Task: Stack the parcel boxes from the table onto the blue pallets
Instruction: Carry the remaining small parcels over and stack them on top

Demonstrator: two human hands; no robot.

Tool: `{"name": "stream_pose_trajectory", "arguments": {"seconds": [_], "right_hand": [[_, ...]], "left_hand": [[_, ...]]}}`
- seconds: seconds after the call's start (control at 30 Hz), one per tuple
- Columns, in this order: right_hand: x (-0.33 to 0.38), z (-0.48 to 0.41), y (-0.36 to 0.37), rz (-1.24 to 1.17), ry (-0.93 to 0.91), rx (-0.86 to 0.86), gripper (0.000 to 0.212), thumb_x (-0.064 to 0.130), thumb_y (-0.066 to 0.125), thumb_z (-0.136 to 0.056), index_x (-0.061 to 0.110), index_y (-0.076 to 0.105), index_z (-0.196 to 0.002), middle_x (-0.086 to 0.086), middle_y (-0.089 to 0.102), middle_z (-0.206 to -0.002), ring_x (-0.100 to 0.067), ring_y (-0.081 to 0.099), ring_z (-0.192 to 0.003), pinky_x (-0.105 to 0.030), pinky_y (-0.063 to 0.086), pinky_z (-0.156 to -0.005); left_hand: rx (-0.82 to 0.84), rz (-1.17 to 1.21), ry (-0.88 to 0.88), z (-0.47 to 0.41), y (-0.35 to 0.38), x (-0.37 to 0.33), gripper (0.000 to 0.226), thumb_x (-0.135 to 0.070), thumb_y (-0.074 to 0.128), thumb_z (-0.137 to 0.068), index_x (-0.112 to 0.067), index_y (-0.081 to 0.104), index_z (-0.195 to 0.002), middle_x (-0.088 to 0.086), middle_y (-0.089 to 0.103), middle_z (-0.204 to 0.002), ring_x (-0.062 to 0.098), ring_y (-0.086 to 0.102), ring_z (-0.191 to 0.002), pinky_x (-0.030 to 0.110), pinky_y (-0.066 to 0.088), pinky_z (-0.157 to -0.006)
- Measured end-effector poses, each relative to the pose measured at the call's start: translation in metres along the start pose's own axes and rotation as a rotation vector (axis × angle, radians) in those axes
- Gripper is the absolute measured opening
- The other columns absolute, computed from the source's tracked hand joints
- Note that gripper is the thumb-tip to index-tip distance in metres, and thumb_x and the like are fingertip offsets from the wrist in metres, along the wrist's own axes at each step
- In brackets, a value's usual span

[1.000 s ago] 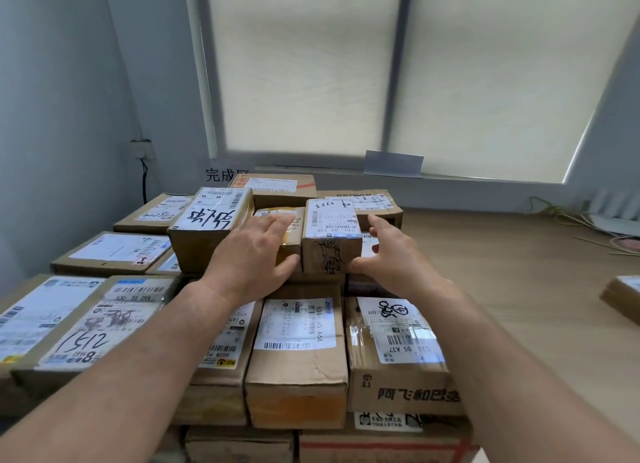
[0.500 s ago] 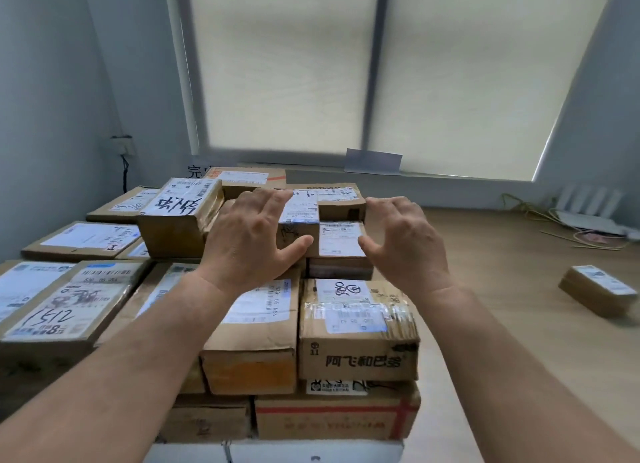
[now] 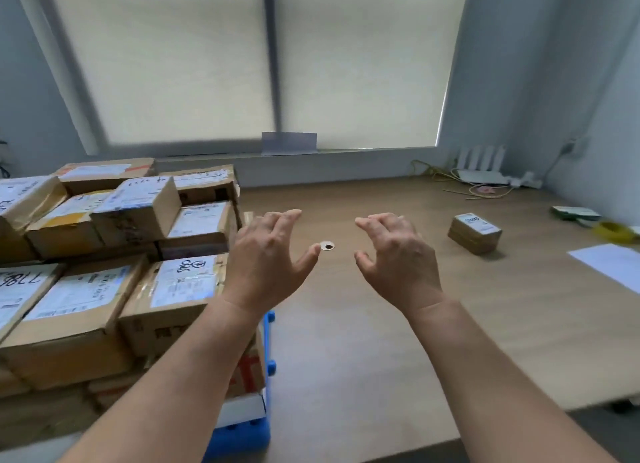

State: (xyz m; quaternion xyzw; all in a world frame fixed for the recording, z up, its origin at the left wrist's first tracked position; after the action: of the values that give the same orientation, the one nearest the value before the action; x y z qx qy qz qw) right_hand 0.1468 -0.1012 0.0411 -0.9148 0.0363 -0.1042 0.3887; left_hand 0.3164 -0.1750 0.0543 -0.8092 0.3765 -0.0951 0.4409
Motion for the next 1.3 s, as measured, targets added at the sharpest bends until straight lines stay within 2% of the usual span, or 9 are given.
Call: {"name": "stream_pose_trajectory", "arguments": {"seconds": [0.2, 0.33, 0.43, 0.53, 0.67, 0.77, 0.87, 1.13, 1.3], "right_hand": [[-0.086, 0.044, -0.022, 0.094, 0.076, 0.048, 0.049, 0.02, 0.082, -0.058, 0.014, 0.071, -0.105, -0.009, 0.069, -0.096, -0.032, 0.065, -0.082, -0.035, 0.053, -0.066], [-0.136, 0.072, -0.036, 0.134, 0.129, 0.076, 0.052, 0.017, 0.085, -0.051, 0.014, 0.072, -0.101, -0.007, 0.068, -0.088, -0.029, 0.064, -0.075, -0.03, 0.052, -0.06], [-0.168, 0.093, -0.044, 0.157, 0.183, 0.13, 0.05, 0.016, 0.085, -0.053, 0.014, 0.072, -0.102, -0.008, 0.068, -0.089, -0.029, 0.064, -0.075, -0.031, 0.052, -0.06], [-0.194, 0.11, -0.051, 0.184, 0.23, 0.186, 0.047, 0.015, 0.081, -0.061, 0.013, 0.07, -0.107, -0.009, 0.068, -0.093, -0.029, 0.064, -0.079, -0.033, 0.052, -0.063], [-0.227, 0.124, -0.062, 0.227, 0.289, 0.219, 0.044, 0.017, 0.077, -0.068, 0.012, 0.068, -0.111, -0.01, 0.067, -0.098, -0.029, 0.064, -0.086, -0.035, 0.052, -0.069], [-0.251, 0.133, -0.068, 0.226, 0.333, 0.248, 0.043, 0.022, 0.064, -0.083, 0.014, 0.061, -0.125, -0.01, 0.062, -0.116, -0.029, 0.058, -0.105, -0.037, 0.048, -0.083], [-0.278, 0.136, -0.068, 0.235, 0.372, 0.292, 0.047, 0.029, 0.054, -0.091, 0.019, 0.051, -0.137, -0.007, 0.053, -0.132, -0.025, 0.048, -0.12, -0.034, 0.041, -0.095], [-0.357, 0.112, -0.045, 0.233, 0.452, 0.401, 0.05, 0.037, 0.049, -0.093, 0.023, 0.045, -0.141, -0.006, 0.046, -0.139, -0.022, 0.04, -0.127, -0.032, 0.036, -0.1], [-0.412, 0.078, -0.019, 0.202, 0.488, 0.436, 0.049, 0.036, 0.056, -0.09, 0.022, 0.051, -0.136, -0.008, 0.048, -0.137, -0.026, 0.041, -0.127, -0.034, 0.035, -0.1]], "left_hand": [[0.024, 0.113, 0.019, 0.01, 0.054, -0.084, 0.061, -0.053, 0.05, -0.078, -0.011, 0.061, -0.121, 0.007, 0.066, -0.108, 0.03, 0.062, -0.098, 0.039, 0.049, -0.079], [0.078, 0.115, 0.04, 0.02, 0.092, -0.135, 0.063, -0.056, 0.043, -0.077, -0.012, 0.062, -0.118, 0.007, 0.067, -0.106, 0.031, 0.063, -0.095, 0.038, 0.049, -0.075], [0.12, 0.131, 0.044, 0.029, 0.118, -0.168, 0.063, -0.056, 0.041, -0.076, -0.012, 0.062, -0.117, 0.007, 0.067, -0.106, 0.031, 0.063, -0.093, 0.038, 0.049, -0.076], [0.19, 0.138, 0.057, 0.035, 0.141, -0.194, 0.065, -0.057, 0.041, -0.077, -0.013, 0.061, -0.12, 0.007, 0.066, -0.11, 0.031, 0.062, -0.099, 0.039, 0.047, -0.08], [0.252, 0.153, 0.091, 0.034, 0.168, -0.223, 0.059, -0.052, 0.054, -0.082, -0.014, 0.057, -0.127, 0.008, 0.062, -0.121, 0.03, 0.056, -0.112, 0.04, 0.043, -0.089], [0.292, 0.186, 0.119, 0.03, 0.19, -0.246, 0.059, -0.049, 0.058, -0.086, -0.016, 0.051, -0.134, 0.007, 0.056, -0.13, 0.028, 0.049, -0.121, 0.039, 0.037, -0.096], [0.331, 0.206, 0.141, 0.021, 0.213, -0.269, 0.062, -0.053, 0.052, -0.088, -0.02, 0.043, -0.139, 0.004, 0.049, -0.138, 0.024, 0.043, -0.128, 0.037, 0.033, -0.101], [0.4, 0.219, 0.112, -0.03, 0.281, -0.309, 0.063, -0.056, 0.047, -0.089, -0.022, 0.039, -0.141, 0.001, 0.046, -0.14, 0.021, 0.039, -0.129, 0.034, 0.031, -0.102], [0.441, 0.206, 0.057, -0.077, 0.325, -0.326, 0.062, -0.056, 0.048, -0.088, -0.023, 0.04, -0.14, -0.001, 0.045, -0.139, 0.02, 0.039, -0.128, 0.034, 0.03, -0.1]]}}
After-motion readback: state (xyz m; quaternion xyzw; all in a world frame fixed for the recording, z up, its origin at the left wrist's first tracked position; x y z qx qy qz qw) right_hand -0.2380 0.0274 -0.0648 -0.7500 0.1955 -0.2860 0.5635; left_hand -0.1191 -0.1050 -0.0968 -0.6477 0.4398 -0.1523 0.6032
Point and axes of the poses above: each hand's wrist, its own z-axis away from the middle knuckle, its own y-axis out of the palm, x = y × z, the point moved 2 cm from there along -z, towards the middle knuckle
